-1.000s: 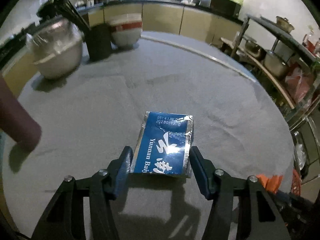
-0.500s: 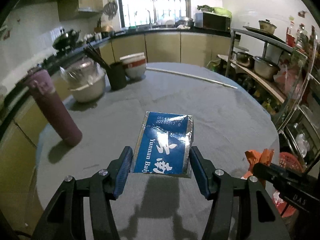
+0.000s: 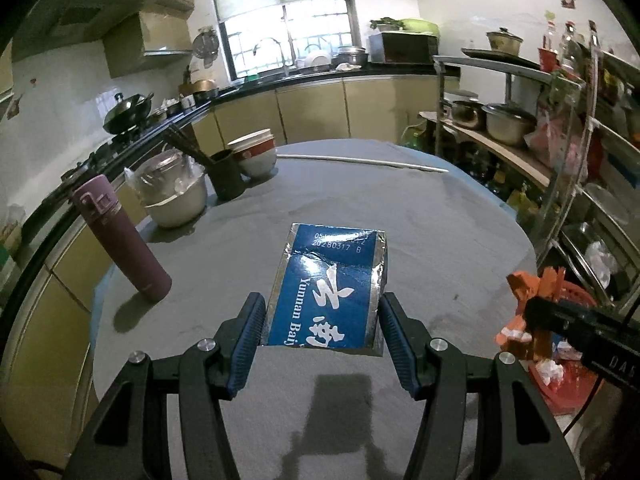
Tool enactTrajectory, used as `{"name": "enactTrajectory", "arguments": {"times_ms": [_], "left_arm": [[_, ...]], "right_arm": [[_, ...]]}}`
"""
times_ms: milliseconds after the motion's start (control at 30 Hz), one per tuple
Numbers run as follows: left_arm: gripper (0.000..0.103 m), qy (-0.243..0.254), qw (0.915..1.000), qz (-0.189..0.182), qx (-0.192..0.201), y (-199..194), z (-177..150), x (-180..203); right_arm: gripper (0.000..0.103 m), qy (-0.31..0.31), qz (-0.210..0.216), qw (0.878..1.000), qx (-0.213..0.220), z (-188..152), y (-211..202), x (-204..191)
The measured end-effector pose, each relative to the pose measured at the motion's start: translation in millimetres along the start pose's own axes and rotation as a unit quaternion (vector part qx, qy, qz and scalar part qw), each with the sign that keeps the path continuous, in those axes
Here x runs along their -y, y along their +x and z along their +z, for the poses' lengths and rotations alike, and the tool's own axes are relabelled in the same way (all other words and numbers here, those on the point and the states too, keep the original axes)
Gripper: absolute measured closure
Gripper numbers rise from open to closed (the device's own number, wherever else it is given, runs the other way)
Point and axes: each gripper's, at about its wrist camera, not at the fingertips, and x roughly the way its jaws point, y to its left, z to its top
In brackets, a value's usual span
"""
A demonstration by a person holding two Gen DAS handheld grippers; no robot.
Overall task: Collect trash
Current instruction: 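Carry the orange bag and blue carton toward the red basket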
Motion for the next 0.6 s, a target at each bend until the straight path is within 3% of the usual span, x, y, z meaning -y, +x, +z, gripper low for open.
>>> {"name": "enactTrajectory", "arguments": {"times_ms": [600], "left_arm": [[0.043,0.041,0.9991,-0.006,0.002,-13.1,-1.2,43.1]], "right_arm": [[0.076,0.031,-0.009,0.999,0.023,-9.4,-35.2,40.3]]}}
